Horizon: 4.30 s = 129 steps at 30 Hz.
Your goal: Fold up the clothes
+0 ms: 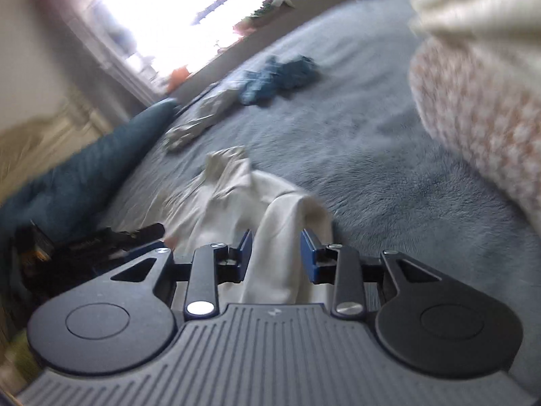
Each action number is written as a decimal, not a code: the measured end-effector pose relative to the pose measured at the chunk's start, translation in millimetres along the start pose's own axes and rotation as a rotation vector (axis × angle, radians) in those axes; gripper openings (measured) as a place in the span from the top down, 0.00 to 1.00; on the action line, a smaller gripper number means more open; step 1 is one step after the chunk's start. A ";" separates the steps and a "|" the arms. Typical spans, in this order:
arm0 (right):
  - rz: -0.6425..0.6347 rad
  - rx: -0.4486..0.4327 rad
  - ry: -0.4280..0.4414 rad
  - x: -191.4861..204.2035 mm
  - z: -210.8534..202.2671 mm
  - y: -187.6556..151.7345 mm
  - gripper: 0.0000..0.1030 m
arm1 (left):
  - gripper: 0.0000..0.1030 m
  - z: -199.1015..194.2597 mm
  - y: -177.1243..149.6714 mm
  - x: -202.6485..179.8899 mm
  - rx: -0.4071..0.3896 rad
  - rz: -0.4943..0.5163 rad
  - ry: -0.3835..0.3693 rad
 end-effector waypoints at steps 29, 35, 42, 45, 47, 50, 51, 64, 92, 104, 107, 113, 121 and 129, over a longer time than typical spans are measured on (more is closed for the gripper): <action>0.177 0.075 0.127 -17.2 46.2 8.5 0.75 | 0.93 51.9 9.1 -12.9 0.029 0.050 -0.061; 0.112 -0.032 0.081 -19.5 37.5 17.1 0.97 | 0.94 47.8 24.8 -22.0 -0.090 0.037 -0.118; 0.135 -0.073 0.043 -33.3 48.4 20.1 0.98 | 0.94 77.2 36.4 -31.2 -0.132 0.013 -0.144; 0.161 -0.069 0.039 -38.3 54.5 18.5 0.98 | 0.94 97.4 38.4 -30.8 -0.115 -0.010 -0.149; 0.177 -0.067 0.040 -40.8 57.3 17.1 0.98 | 0.93 111.7 38.0 -28.5 -0.094 -0.027 -0.145; 0.202 -0.064 0.046 -44.5 60.2 15.2 0.98 | 0.93 128.6 34.5 -17.4 -0.054 -0.072 -0.147; 0.208 -0.061 0.050 -45.6 60.3 15.1 0.99 | 0.92 131.9 33.0 -12.5 -0.042 -0.093 -0.152; 0.268 -0.009 0.133 -48.7 51.3 9.9 0.80 | 0.51 36.6 33.4 -21.2 0.060 -0.130 -0.108; 0.231 0.218 0.198 -9.6 -101.1 -119.9 0.55 | 0.93 -143.8 -169.1 -27.2 0.223 -0.143 -0.189; 0.197 0.251 0.243 24.6 -107.9 -152.2 0.55 | 0.53 -153.5 -182.5 -15.8 0.221 -0.199 -0.286; 0.168 0.250 0.228 32.0 -113.2 -159.8 0.55 | 0.47 -159.7 -188.2 -22.6 0.224 -0.141 -0.279; -0.062 0.135 0.197 58.1 -142.5 -179.2 0.55 | 0.41 -194.3 -197.9 -38.0 0.132 0.085 -0.201; -0.634 -0.072 0.011 97.8 -160.0 -226.3 0.57 | 0.34 -217.1 -248.9 -77.6 0.055 0.540 -0.066; -0.638 -0.130 -0.121 96.3 -147.3 -238.1 0.64 | 0.40 -202.8 -255.9 -77.3 -0.032 0.532 0.009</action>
Point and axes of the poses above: each gripper's, at about its wrist camera, not at the fingertips, and z roughly the way its jaws point, x to its left, y to its top, the point moved 4 cm from there along z, roughly the way its jaws point, and after that the axes turned 8 degrees about -y, right-handed, at the moved point
